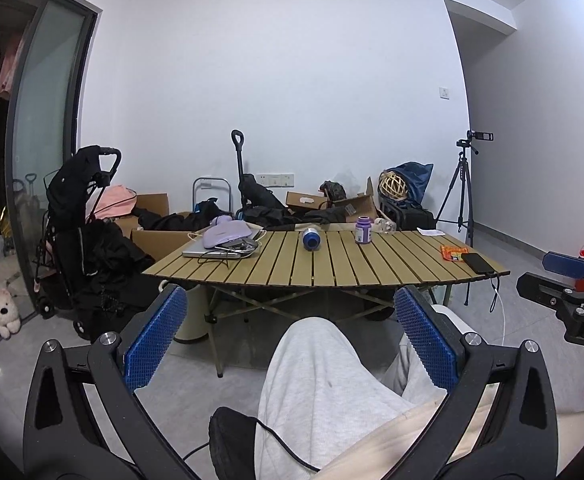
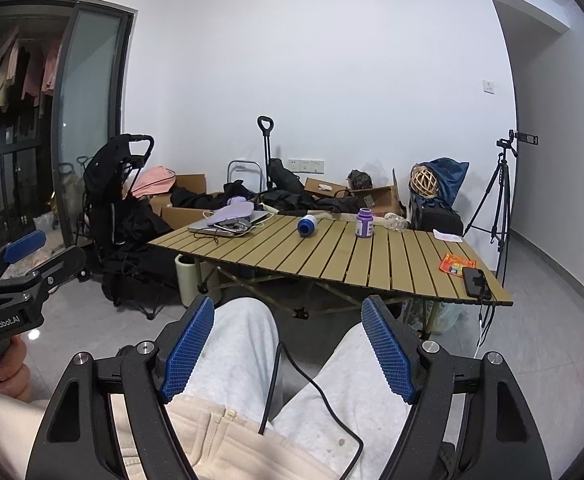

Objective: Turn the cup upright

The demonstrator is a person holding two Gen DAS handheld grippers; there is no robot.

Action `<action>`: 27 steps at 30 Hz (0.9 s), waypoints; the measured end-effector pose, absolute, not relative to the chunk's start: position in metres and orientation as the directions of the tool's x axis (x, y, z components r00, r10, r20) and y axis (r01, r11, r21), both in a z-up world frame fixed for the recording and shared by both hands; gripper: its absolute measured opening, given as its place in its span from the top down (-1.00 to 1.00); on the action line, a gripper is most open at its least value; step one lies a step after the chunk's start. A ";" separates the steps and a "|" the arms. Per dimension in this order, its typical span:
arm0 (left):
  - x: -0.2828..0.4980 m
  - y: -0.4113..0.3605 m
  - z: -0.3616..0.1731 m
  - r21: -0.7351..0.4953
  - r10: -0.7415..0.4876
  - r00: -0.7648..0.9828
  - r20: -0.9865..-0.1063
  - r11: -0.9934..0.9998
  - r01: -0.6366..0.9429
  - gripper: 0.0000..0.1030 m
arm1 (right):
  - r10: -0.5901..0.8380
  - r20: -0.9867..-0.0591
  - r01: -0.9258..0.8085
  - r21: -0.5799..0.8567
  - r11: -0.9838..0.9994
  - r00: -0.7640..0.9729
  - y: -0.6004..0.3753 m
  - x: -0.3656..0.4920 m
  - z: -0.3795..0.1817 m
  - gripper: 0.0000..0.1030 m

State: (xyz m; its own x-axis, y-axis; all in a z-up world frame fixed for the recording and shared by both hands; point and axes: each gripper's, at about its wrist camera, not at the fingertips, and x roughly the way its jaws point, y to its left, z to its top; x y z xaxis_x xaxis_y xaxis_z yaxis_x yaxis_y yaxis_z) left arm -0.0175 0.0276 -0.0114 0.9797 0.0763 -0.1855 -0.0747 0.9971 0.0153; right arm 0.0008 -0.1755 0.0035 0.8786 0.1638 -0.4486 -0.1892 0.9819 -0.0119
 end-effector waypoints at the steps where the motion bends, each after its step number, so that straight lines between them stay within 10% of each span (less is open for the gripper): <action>1: -0.017 0.028 -0.011 0.015 0.075 0.980 -0.186 0.997 -0.073 -1.00 | 0.164 -0.449 -0.189 -0.011 0.982 0.878 -0.175 0.001 0.003 -0.57; 27: -0.018 0.030 -0.006 0.017 0.072 0.980 -0.184 0.997 -0.070 -1.00 | 0.173 -0.454 -0.202 -0.015 0.979 0.874 -0.176 0.003 0.004 -0.57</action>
